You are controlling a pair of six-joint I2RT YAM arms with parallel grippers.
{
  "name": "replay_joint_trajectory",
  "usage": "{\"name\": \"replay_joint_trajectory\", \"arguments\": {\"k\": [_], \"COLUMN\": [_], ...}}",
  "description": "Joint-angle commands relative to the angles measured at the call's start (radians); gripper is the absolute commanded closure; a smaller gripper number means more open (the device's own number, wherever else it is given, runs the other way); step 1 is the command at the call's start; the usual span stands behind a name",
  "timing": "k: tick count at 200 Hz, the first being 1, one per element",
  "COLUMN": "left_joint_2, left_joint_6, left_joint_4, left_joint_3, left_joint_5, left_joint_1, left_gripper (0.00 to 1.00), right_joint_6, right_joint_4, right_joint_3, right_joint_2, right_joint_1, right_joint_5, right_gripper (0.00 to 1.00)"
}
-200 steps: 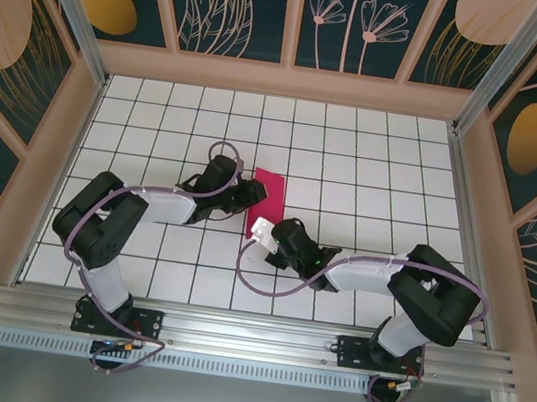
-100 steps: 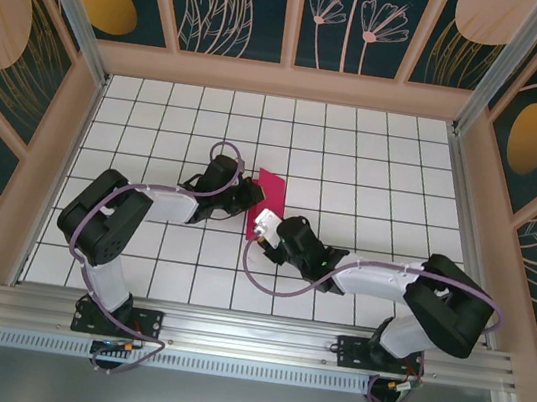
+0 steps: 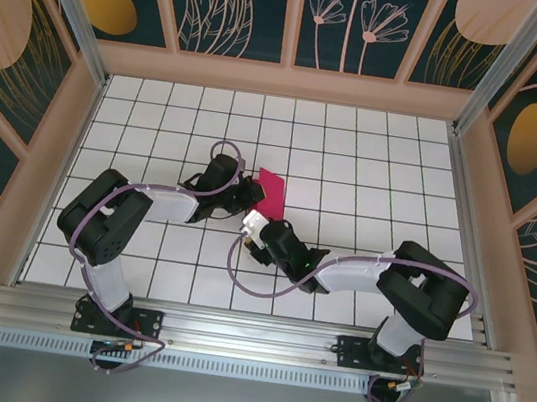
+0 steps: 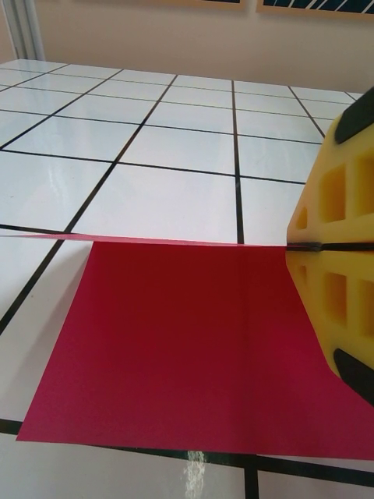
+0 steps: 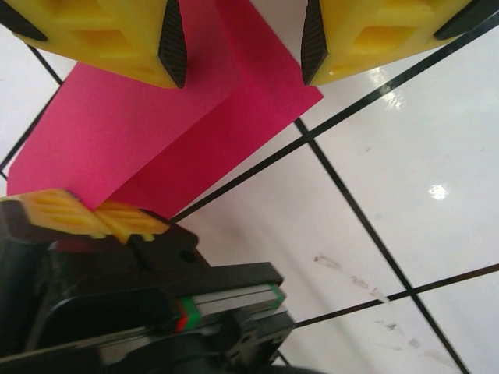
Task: Fold a paper plane with a square sheet of paper (pick it up from the middle)
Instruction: Fold the triangle a second time at the center of the table.
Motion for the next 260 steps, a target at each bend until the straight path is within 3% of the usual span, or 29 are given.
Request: {"name": "replay_joint_trajectory", "arguments": {"k": [1, 31, 48, 68, 95, 124, 144, 155, 171, 200, 230, 260], "left_joint_2": [0.006, 0.008, 0.007, 0.008, 0.002, -0.025, -0.057, -0.103, -0.159, -0.293, -0.411, -0.484], "left_joint_6": [-0.004, -0.003, -0.002, 0.002, 0.014, 0.029, 0.048, 0.06, 0.081, 0.092, 0.095, 0.048], "left_joint_4": [0.014, 0.012, 0.01, 0.0, -0.017, -0.049, -0.098, -0.131, -0.205, -0.297, -0.358, -0.288], "left_joint_3": [0.019, 0.021, 0.021, 0.025, 0.032, 0.027, 0.027, 0.019, 0.011, -0.034, -0.09, -0.194], "left_joint_5": [0.017, 0.018, 0.016, 0.012, 0.006, -0.025, -0.067, -0.104, -0.173, -0.281, -0.358, -0.302], "left_joint_1": [0.005, 0.006, 0.005, 0.006, 0.005, 0.005, 0.005, 0.005, 0.01, 0.022, 0.025, 0.024], "left_gripper": [0.91, 0.91, 0.91, 0.91, 0.9, 0.85, 0.73, 0.59, 0.48, 0.39, 0.43, 0.61], "right_joint_6": [0.027, 0.032, 0.04, 0.056, 0.08, 0.131, 0.194, 0.242, 0.326, 0.481, 0.604, 0.689], "right_joint_4": [0.048, 0.039, 0.036, 0.026, -0.003, -0.035, -0.075, -0.09, -0.123, -0.138, -0.119, -0.058], "right_joint_3": [0.029, 0.029, 0.03, 0.037, 0.05, 0.058, 0.068, 0.073, 0.081, 0.09, 0.09, 0.07], "right_joint_2": [0.004, -0.002, -0.008, -0.01, -0.01, -0.024, -0.041, -0.051, -0.061, -0.075, -0.069, -0.046], "right_joint_1": [0.006, 0.007, 0.006, 0.006, 0.0, -0.008, -0.011, -0.01, -0.012, -0.014, -0.016, -0.02], "right_joint_5": [0.059, 0.062, 0.046, 0.034, 0.022, -0.002, -0.045, -0.078, -0.108, -0.201, -0.256, -0.281], "right_gripper": [0.57, 0.66, 0.78, 0.82, 1.0, 1.0, 1.0, 1.0, 1.0, 1.0, 1.0, 1.0]}}
